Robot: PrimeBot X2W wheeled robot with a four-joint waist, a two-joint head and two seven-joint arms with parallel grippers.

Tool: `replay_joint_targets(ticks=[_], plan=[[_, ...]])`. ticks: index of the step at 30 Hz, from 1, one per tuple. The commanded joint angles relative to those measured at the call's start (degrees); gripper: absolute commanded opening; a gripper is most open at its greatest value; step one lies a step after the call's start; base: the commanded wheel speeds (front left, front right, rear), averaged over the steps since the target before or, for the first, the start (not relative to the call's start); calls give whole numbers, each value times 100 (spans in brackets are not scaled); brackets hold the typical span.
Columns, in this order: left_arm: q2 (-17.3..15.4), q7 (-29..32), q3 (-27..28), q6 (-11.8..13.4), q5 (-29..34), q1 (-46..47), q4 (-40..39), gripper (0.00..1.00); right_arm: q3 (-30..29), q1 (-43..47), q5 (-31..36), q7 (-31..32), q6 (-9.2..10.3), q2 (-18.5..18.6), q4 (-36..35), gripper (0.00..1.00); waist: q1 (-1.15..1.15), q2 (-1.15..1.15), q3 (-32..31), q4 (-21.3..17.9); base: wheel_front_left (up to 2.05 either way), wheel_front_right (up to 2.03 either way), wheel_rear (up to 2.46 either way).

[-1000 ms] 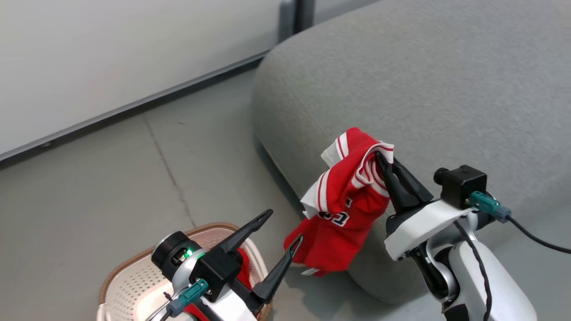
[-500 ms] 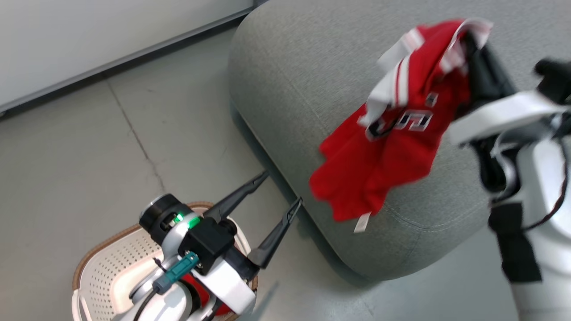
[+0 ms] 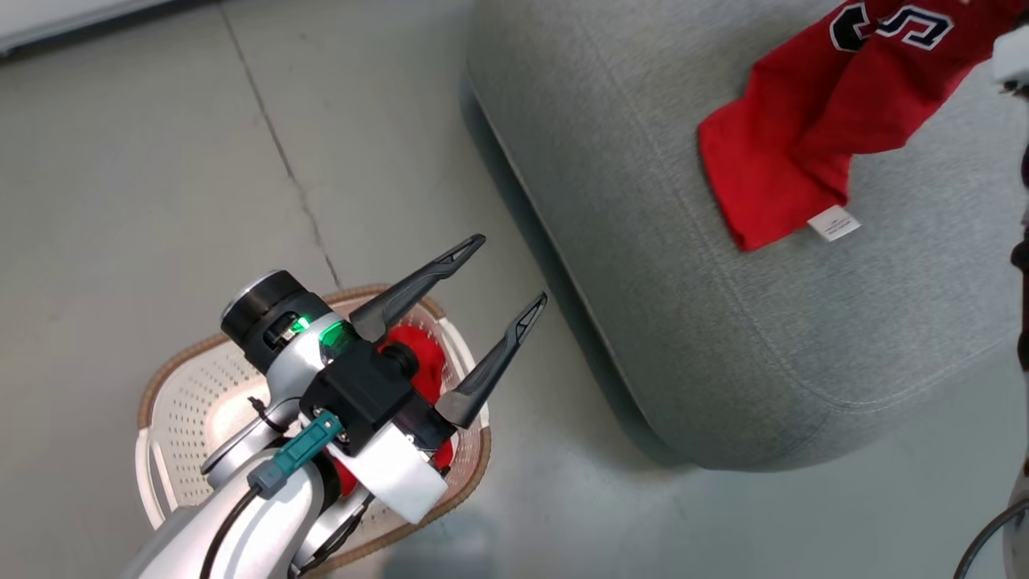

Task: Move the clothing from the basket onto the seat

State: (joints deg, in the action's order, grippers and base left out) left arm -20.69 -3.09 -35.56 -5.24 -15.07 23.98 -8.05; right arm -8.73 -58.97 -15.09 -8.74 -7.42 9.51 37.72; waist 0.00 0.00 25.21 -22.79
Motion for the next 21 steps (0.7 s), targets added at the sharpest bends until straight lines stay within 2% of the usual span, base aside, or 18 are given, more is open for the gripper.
replay_joint_targets(ticks=[1, 10, 14, 16, 17, 21], plan=[[-42, 12, 29, -21, 34, 106, -37, 100, -21, 9, 24, -103, -13, -20, 159, 0, 0, 0, 272, 115, 0, 0, 0], [-221, 103, 32, -45, 39, 247, -154, 100, -460, 431, -225, -533, -12, -291, 1571, 0, 0, 0, 732, 179, 0, 0, 0], [-284, 118, 34, -50, 23, 262, -151, 100, -540, 530, -333, -633, -13, -347, 1877, 0, 0, 0, 758, 183, 0, 0, 0], [-299, 106, 20, -57, -3, 243, -118, 100, -541, 567, -339, -664, -12, -358, 1916, 40, 0, 0, 707, 183, 0, 0, 0], [-301, 93, 13, -59, -20, 228, -94, 100, -546, 597, -346, -663, -12, -345, 1906, 100, 0, 0, 662, 183, 0, 0, 0], [-224, 18, 2, -10, -106, 114, 32, 100, -590, 835, -216, -658, -12, -249, 1682, 100, 0, 0, 390, 205, 0, 0, 0]])
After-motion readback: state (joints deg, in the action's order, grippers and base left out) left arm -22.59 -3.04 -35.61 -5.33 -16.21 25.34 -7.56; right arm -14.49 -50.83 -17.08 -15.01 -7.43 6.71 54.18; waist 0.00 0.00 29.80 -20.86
